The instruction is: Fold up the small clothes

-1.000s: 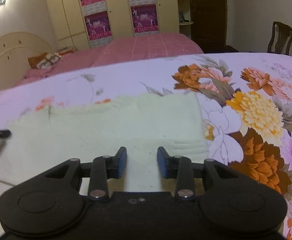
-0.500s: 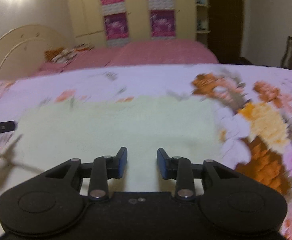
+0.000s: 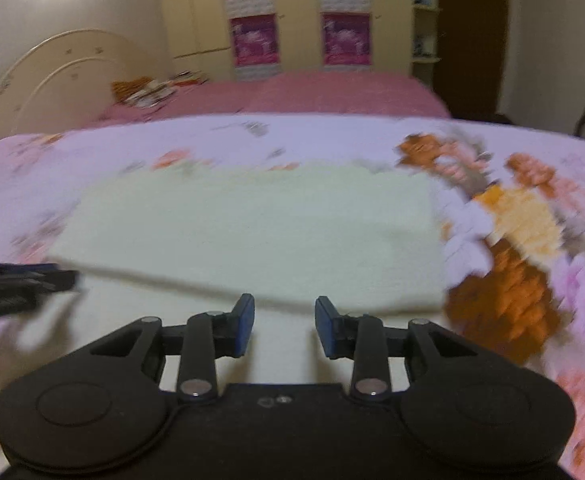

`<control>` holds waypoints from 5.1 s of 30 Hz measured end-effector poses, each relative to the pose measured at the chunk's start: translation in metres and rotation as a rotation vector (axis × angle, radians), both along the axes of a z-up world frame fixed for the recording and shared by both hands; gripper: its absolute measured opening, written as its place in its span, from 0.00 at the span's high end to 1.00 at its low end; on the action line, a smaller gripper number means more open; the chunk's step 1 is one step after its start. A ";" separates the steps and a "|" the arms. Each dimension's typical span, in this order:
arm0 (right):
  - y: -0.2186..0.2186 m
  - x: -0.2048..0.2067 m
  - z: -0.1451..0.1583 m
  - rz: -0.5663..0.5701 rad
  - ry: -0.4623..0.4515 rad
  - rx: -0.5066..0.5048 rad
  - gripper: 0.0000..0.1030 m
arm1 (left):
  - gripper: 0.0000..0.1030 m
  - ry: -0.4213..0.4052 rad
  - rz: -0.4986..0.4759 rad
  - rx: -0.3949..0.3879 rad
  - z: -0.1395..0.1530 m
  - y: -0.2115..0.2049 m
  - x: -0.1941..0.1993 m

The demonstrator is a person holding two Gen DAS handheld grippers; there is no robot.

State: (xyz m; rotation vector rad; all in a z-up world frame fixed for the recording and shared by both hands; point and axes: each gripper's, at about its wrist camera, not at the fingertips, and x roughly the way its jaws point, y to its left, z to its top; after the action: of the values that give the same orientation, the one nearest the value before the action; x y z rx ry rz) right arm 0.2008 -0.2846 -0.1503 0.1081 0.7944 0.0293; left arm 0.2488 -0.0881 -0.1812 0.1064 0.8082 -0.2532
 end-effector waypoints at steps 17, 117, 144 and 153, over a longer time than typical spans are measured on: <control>-0.027 -0.045 -0.023 -0.064 0.065 -0.068 0.66 | 0.26 0.032 0.118 0.041 -0.002 0.022 -0.018; 0.082 -0.276 -0.020 -0.183 0.086 -0.101 0.01 | 0.00 0.115 0.023 0.027 0.008 0.091 -0.256; -0.007 -0.300 -0.010 -0.322 0.136 0.049 0.29 | 0.47 0.225 0.048 -0.262 0.013 0.153 -0.251; -0.011 -0.301 -0.010 -0.326 0.162 0.055 0.33 | 0.68 0.264 0.005 -0.319 0.010 0.142 -0.245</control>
State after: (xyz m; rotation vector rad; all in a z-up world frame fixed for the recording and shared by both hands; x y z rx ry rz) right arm -0.0997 -0.2956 -0.1607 0.2943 0.9294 -0.2693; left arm 0.0036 0.0534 -0.1717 -0.2335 1.0195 -0.3935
